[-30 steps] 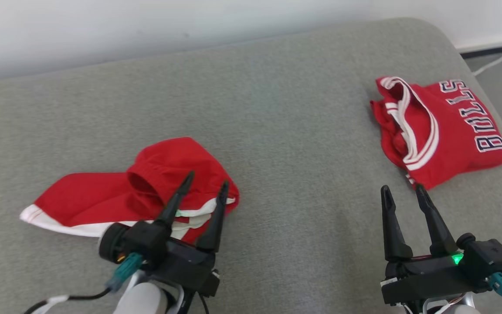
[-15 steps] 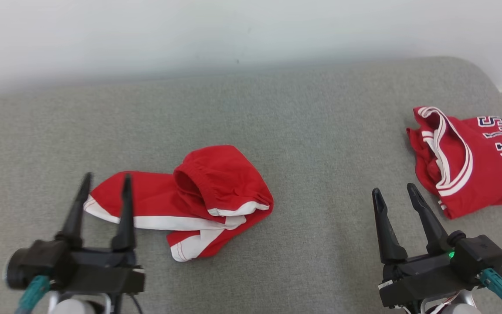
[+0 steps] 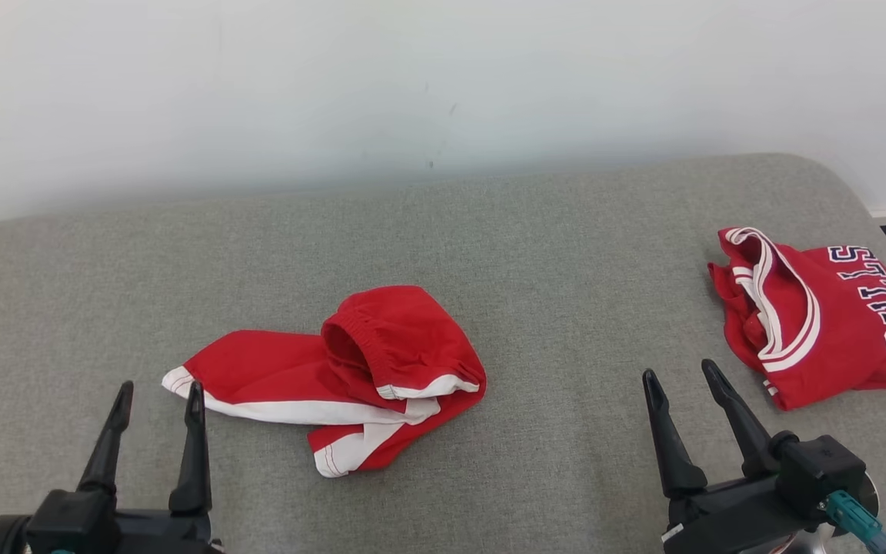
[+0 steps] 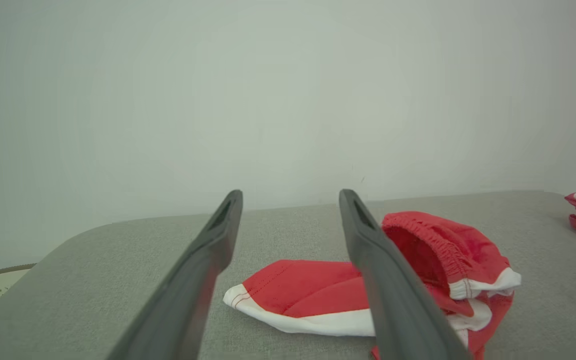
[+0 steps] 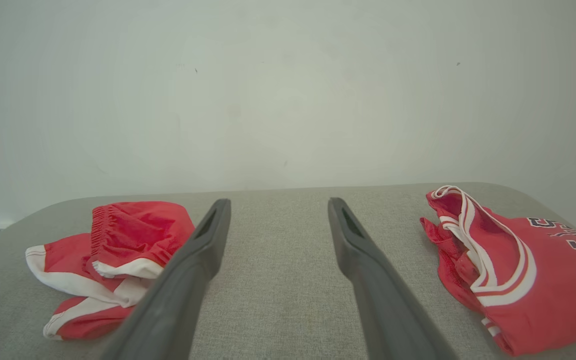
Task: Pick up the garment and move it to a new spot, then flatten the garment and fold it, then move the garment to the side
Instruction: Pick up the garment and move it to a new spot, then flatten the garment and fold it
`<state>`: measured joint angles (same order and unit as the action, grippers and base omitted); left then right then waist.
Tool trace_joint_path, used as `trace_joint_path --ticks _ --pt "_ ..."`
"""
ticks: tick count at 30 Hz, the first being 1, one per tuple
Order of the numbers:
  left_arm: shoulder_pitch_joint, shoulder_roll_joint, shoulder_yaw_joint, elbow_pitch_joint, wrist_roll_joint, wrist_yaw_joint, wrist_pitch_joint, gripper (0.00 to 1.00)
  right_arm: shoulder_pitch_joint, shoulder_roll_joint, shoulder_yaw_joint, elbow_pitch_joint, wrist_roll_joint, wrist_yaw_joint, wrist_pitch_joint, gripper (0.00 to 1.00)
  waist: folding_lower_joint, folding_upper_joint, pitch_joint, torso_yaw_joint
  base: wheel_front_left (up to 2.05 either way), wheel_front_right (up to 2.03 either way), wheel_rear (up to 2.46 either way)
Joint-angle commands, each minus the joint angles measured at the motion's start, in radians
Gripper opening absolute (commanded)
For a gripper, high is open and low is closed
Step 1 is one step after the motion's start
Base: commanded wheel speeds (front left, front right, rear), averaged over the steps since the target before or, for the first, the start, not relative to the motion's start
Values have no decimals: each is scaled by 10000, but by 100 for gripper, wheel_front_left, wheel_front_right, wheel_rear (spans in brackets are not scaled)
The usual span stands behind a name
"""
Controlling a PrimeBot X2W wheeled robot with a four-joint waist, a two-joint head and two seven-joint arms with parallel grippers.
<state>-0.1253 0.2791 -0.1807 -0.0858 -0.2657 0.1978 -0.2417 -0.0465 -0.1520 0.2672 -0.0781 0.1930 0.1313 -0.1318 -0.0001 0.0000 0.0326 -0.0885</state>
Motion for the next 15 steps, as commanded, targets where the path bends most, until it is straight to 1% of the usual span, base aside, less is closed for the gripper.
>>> trace_joint_path --ticks 1,9,15 --pt "216 55 -37 -39 69 70 76 100 156 -53 -20 -13 -60 -12 46 100 1 0 -55 9 0 0 0" --pt "407 116 -75 -130 10 208 341 100 344 -31 -53 -159 -109 -12 148 100 1 0 -78 16 0 0 0" --pt "267 82 -160 -134 66 270 415 100 291 -44 -123 -232 -77 -12 208 100 1 0 -17 111 0 0 0"
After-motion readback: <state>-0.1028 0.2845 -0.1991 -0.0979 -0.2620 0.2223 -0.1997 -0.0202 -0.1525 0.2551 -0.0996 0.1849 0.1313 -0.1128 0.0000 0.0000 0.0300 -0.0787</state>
